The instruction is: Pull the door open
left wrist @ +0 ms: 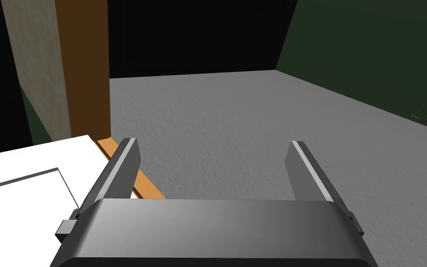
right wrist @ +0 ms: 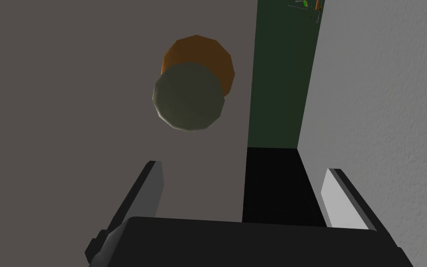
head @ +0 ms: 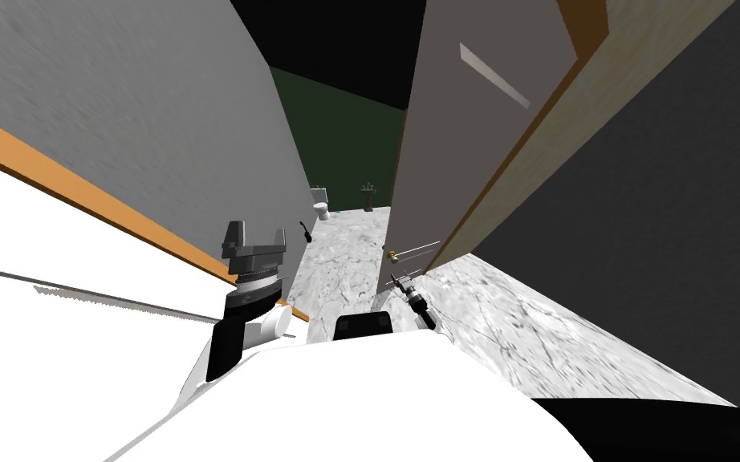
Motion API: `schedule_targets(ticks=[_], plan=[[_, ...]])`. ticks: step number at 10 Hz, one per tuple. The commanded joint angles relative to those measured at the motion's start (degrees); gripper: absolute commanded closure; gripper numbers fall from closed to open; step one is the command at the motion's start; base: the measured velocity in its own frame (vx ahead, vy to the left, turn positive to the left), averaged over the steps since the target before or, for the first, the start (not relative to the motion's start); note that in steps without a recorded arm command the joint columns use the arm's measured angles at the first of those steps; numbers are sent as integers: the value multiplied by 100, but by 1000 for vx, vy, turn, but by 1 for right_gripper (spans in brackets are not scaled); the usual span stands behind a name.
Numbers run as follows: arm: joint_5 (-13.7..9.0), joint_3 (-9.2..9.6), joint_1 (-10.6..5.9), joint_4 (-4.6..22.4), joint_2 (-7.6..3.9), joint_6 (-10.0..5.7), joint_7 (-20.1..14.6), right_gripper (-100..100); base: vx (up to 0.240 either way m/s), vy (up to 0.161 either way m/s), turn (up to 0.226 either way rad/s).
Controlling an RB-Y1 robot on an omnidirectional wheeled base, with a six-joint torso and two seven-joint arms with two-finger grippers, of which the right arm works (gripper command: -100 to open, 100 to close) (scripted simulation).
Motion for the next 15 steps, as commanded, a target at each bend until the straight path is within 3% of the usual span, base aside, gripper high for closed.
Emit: schedule_targets(ticks=[1, 5, 6, 7, 8, 13, 14, 15], plan=[[-147, 129, -2, 42, -76, -12, 46, -100, 210, 126, -13], [-521, 458, -8, 144, -276, -49, 170, -100, 206, 42, -62], [-565, 497, -9, 156, -301, -55, 185, -100, 176, -81, -64], [-501, 512, 105, 201, -252, -79, 164, -100, 28, -27, -29], [-501, 512, 105, 201, -252, -79, 164, 100, -37, 7, -9], [-501, 512, 105, 201, -252, -79, 164, 100, -6, 0, 0], [-583, 396, 113, 318, -380, -214, 147, -100, -132, 48, 212], [-601, 371, 109, 345, -408, -243, 143, -100, -197, 60, 133]])
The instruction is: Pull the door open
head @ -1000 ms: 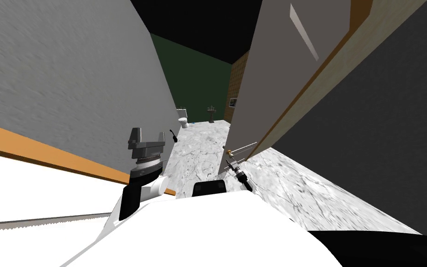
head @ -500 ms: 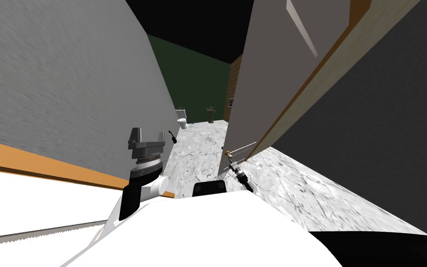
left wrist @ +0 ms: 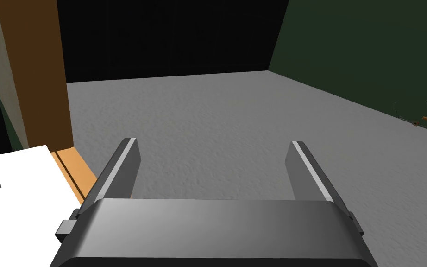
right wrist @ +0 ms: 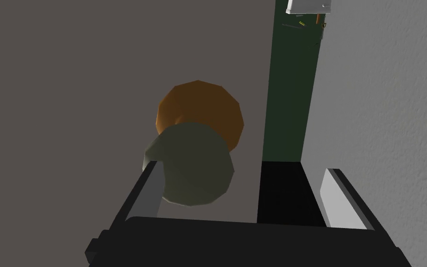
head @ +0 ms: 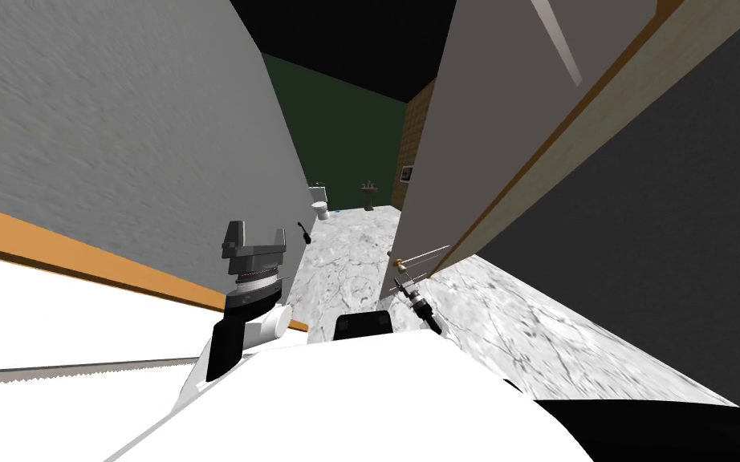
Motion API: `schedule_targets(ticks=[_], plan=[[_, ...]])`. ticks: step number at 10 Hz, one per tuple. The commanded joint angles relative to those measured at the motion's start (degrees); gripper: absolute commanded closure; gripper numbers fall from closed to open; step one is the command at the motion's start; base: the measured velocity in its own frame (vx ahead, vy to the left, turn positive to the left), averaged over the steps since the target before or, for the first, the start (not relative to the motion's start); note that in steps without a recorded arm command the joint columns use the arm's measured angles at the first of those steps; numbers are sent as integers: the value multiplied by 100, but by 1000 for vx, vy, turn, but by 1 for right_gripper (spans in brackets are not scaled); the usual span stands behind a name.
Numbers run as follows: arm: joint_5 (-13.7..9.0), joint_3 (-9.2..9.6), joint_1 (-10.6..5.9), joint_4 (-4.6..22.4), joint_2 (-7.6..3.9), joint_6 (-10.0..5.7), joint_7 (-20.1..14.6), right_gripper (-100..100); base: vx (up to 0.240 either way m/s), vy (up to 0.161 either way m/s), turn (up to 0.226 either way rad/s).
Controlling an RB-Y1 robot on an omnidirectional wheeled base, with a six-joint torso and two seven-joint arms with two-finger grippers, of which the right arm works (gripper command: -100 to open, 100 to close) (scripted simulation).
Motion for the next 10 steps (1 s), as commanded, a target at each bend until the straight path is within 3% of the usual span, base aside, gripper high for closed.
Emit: schedule_targets(ticks=[1, 5, 7, 10], plan=[[-53, -70, 9, 17, -97, -45, -51, -100, -209, 28, 73], [-193, -261, -17, 229, -310, -274, -81, -100, -208, -86, 90], [-183, -248, 31, 133, -312, -222, -113, -100, -79, -54, 13], [-538, -73, -327, 558, -327, -228, 115, -100, 97, 53, 71]])
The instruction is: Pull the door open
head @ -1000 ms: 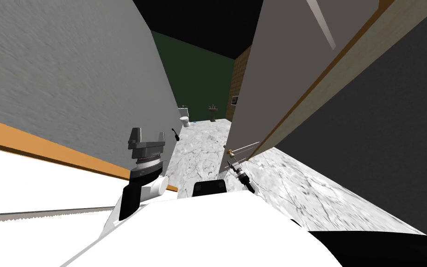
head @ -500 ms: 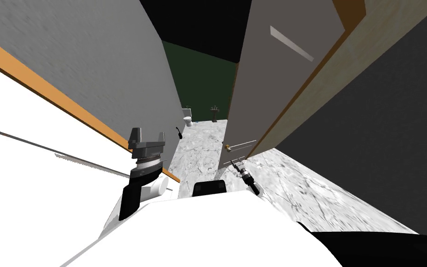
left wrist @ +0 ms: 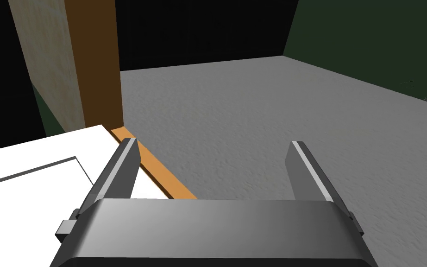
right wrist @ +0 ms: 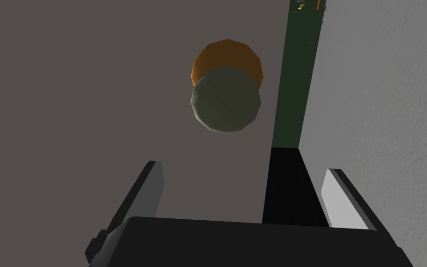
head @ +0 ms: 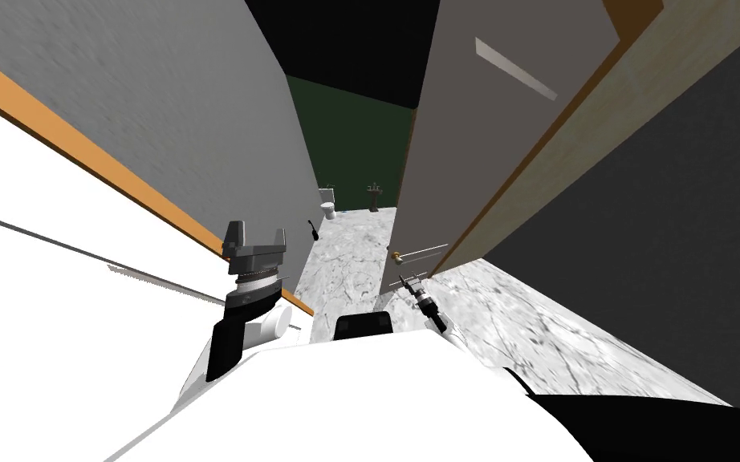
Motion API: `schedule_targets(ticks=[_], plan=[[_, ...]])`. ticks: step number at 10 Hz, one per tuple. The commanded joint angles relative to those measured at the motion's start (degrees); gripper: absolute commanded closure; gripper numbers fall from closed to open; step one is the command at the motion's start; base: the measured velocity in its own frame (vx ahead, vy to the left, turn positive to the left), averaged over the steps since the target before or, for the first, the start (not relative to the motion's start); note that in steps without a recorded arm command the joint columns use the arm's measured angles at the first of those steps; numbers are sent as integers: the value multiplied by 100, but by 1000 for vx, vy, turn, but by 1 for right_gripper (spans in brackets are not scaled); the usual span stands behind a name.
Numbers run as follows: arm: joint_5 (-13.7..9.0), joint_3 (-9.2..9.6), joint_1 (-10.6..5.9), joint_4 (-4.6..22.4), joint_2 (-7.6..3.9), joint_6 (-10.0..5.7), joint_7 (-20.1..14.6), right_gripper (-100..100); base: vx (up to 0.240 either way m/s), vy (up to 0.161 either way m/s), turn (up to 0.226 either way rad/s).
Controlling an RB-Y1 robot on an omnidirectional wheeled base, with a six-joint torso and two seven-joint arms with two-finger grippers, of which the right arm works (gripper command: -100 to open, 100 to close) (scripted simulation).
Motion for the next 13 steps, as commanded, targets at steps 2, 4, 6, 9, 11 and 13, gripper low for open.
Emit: schedule_targets(ticks=[2, 4, 6, 9, 11, 13], plan=[[-315, 171, -260, 249, -13, 58, 184, -100, 191, 59, 66], [-578, 304, -524, 556, -21, 61, 353, -100, 157, -10, 27], [-606, 310, -578, 684, -17, 11, 385, -100, 90, -43, 43], [-606, 310, -578, 684, -17, 11, 385, 100, -11, 6, -6], [-606, 310, -578, 684, -17, 11, 385, 100, -3, 0, -1], [-665, 308, -580, 679, -30, 36, 187, 100, -8, -3, 29]])
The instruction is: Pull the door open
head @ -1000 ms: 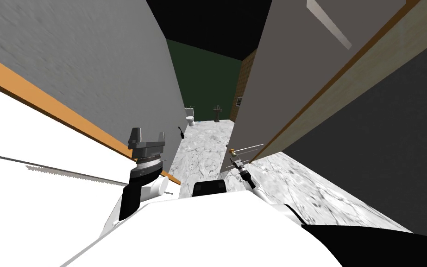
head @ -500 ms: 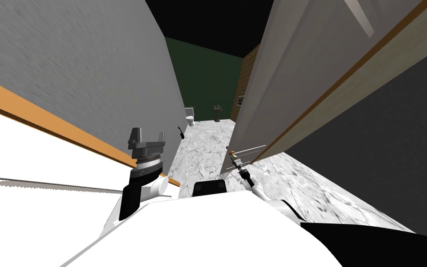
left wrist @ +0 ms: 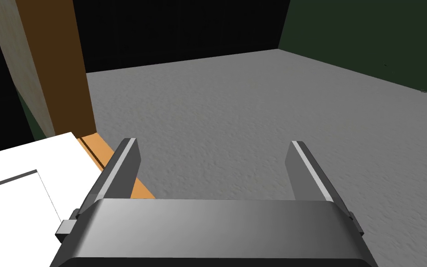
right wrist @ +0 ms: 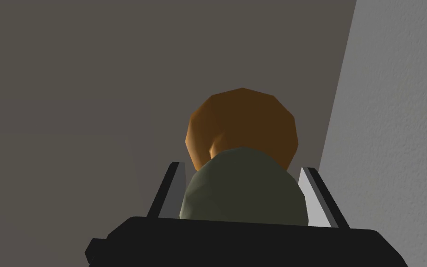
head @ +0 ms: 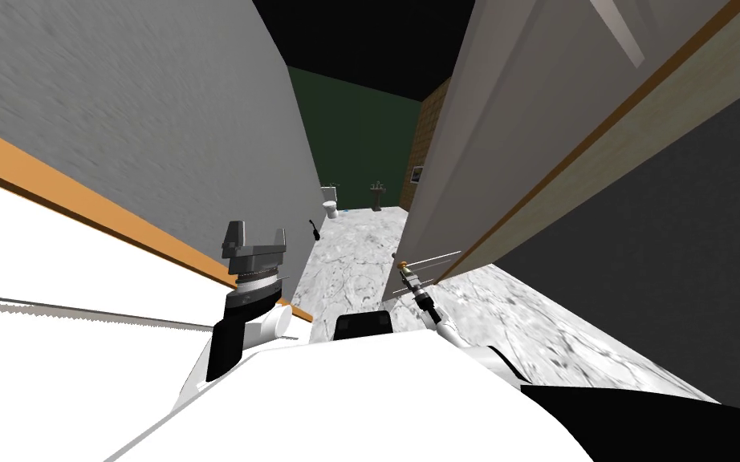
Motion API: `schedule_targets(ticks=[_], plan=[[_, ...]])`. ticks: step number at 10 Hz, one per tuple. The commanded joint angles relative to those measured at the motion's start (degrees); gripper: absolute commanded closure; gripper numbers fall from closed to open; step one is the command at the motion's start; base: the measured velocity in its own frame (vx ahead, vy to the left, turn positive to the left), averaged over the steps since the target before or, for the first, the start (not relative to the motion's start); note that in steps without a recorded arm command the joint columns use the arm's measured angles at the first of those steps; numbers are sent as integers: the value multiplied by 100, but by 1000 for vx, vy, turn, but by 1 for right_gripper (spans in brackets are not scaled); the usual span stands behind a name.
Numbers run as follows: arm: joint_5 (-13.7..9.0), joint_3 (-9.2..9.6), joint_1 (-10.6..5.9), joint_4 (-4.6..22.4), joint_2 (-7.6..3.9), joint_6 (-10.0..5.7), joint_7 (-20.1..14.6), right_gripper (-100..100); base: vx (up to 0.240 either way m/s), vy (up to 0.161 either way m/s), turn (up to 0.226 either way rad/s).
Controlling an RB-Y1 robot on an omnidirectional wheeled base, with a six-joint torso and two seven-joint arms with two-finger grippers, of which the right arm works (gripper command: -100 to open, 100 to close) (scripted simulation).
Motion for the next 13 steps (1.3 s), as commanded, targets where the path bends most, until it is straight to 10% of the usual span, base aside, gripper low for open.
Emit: schedule_targets(ticks=[1, 13], plan=[[-44, 8, 0, -11, 8, 8, -176, 100, -25, -7, 64], [-600, 64, 13, -81, 13, 130, -1920, 100, -37, -16, 78]])
